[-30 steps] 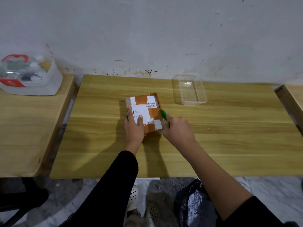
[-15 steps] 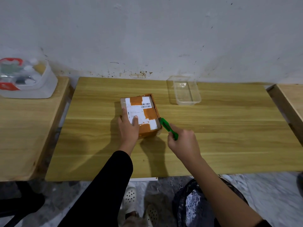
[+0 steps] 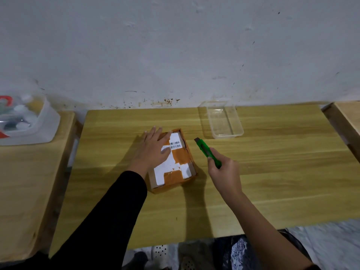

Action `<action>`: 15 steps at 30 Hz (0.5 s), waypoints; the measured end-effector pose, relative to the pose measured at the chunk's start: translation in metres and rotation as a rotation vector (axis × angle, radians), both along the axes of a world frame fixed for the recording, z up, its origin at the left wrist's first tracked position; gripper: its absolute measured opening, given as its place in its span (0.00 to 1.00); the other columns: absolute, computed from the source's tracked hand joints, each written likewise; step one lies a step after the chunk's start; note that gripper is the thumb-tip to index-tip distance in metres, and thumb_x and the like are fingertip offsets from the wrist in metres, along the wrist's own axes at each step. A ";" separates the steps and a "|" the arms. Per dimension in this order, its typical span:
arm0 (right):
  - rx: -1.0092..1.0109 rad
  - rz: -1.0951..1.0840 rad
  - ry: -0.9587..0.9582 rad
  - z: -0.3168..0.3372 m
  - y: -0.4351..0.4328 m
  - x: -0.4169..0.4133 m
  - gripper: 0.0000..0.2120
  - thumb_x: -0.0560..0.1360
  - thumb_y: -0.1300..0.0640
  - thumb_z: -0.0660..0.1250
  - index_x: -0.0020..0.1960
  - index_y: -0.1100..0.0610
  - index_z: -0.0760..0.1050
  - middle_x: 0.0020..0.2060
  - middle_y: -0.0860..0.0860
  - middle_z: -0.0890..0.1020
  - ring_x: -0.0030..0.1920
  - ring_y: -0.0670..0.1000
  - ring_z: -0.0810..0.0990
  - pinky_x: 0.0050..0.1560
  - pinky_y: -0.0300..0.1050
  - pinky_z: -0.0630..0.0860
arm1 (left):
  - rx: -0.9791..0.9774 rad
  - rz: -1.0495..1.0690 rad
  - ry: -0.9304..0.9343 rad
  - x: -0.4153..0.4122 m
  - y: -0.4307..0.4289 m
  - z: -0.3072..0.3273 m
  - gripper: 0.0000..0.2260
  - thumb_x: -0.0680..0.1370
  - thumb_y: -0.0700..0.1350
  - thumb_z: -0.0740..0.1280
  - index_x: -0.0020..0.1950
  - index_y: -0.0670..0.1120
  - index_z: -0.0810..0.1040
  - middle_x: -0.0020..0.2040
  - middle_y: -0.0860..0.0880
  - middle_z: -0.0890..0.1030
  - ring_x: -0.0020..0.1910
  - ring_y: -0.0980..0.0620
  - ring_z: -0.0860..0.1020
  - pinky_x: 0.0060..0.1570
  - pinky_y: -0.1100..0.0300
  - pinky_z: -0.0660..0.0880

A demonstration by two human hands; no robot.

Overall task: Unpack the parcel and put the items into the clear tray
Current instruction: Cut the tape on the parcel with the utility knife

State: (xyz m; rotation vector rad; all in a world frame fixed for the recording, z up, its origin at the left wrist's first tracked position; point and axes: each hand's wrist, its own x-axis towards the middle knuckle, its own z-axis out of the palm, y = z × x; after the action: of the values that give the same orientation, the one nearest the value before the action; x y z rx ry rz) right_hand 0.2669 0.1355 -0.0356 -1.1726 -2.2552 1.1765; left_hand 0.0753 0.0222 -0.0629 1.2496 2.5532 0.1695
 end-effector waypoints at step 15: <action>-0.037 -0.010 0.012 0.005 0.002 -0.013 0.17 0.76 0.60 0.63 0.64 0.54 0.73 0.37 0.56 0.83 0.25 0.47 0.71 0.24 0.40 0.67 | 0.047 0.718 -0.054 0.026 -0.016 0.009 0.30 0.80 0.60 0.49 0.77 0.48 0.46 0.68 0.38 0.65 0.66 0.40 0.64 0.63 0.47 0.63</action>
State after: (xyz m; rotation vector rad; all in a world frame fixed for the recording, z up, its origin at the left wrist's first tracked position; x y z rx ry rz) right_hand 0.2539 0.1373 -0.0308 -1.1860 -2.2259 1.2231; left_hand 0.1011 0.0060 -0.0536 0.2805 2.8390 0.4027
